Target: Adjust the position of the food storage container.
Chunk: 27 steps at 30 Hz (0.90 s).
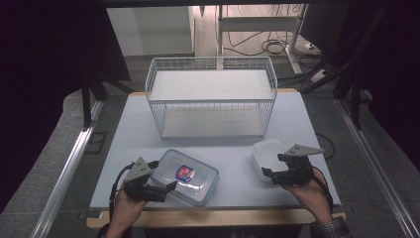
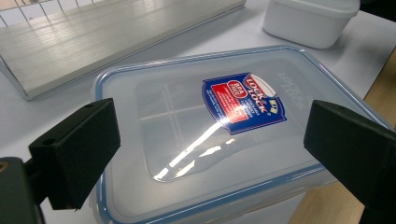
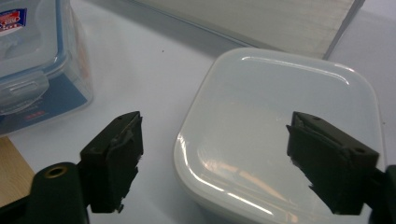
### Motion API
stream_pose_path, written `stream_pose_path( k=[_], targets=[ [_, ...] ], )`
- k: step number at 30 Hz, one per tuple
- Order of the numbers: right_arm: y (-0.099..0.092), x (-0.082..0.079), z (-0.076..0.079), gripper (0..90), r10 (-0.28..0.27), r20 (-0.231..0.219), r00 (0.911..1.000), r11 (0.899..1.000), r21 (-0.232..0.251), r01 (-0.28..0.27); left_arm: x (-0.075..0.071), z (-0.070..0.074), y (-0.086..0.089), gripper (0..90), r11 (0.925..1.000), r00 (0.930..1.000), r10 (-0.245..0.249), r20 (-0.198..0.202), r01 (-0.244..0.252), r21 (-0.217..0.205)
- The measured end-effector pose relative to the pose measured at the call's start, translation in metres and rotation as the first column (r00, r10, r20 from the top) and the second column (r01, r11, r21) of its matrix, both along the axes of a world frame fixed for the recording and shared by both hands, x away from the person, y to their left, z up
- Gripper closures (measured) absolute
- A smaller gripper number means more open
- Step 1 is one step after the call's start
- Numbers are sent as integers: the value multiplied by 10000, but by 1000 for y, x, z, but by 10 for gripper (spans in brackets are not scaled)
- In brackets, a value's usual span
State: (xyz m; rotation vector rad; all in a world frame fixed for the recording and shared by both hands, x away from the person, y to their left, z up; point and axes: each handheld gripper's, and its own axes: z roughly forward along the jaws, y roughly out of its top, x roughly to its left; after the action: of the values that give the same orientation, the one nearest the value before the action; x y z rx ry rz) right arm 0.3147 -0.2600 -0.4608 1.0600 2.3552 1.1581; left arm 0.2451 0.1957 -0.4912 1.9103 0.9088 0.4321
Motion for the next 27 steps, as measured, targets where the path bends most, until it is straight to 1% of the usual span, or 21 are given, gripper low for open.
stream_pose_path(
  k=[1, 3, 4, 6, 8, 10, 12, 13, 14, 16, 19, 20, 22, 24, 25, 27],
  targets=[
    [1, 0, 0, 247, 52, 19, 10000, 10000, -15, -52, 0, 0, 0, 35, 10000, 10000, -16, 27, 16, 52],
    [3, 0, 1, 331, 224, 218, 9995, 9997, -112, -221, 1, -2, 0, 40, 9998, 9999, -53, 88, 51, 201],
    [5, 1, 2, 407, 458, 264, 9986, 9986, -288, -451, 1, -3, 0, 41, 9997, 10000, -28, 79, 26, 247],
    [6, 3, 2, 472, 576, 244, 9980, 9976, -403, -566, 2, -3, -1, 40, 9998, 9999, -107, 24, 107, 190],
    [8, 5, 4, 567, 698, 214, 9973, 9966, -454, -687, 2, -3, -1, 41, 9997, 9998, -163, 75, 161, 165],
    [11, 7, 6, 676, 816, 204, 9965, 9951, -584, -803, 2, -3, 0, 41, 9993, 9993, -361, 118, 361, -39],
    [15, 10, 9, 762, 929, 118, 9956, 9918, -892, -915, 2, -2, 0, 41, 9977, 9983, -555, 181, 561, -370],
    [15, 10, 9, 762, 929, 118, 9956, 9918, -892, -915, 2, -2, 0, 41, 9977, 9983, -555, 181, 561, -370],
    [19, 14, 10, 833, 1085, 41, 9941, 9877, -1137, -1074, 3, -2, 0, 42, 9964, 9978, -652, 111, 657, -541],
    [26, 19, 12, 886, 1121, 13, 9937, 9856, -1277, -1110, 3, -3, 0, 43, 9965, 9978, -661, 84, 664, -517],
    [37, 28, 13, 894, 1126, -23, 9936, 9833, -1433, -1118, 3, -4, -1, 45, 9968, 9978, -668, 44, 669, -446],
    [37, 28, 13, 894, 1126, -23, 9936, 9833, -1433, -1118, 3, -4, -1, 46, 9968, 9978, -668, 44, 669, -446],
    [48, 35, 13, 894, 1143, -28, 9934, 9777, -1769, -1130, 3, -5, -2, 49, 9975, 9979, -644, 17, 644, -288],
    [51, 37, 12, 894, 1195, -15, 9928, 9763, -1816, -1178, 3, -5, -2, 51, 9976, 9979, -647, 12, 648, -237],
    [54, 38, 11, 894, 1266, 7, 9920, 9745, -1868, -1242, 3, -5, -2, 55, 9977, 9978, -655, 50, 655, -194],
    [57, 40, 7, 893, 1249, 4, 9922, 9745, -1880, -1226, 2, -5, -2, 60, 9971, 9972, -731, 156, 734, -222]
  ],
)
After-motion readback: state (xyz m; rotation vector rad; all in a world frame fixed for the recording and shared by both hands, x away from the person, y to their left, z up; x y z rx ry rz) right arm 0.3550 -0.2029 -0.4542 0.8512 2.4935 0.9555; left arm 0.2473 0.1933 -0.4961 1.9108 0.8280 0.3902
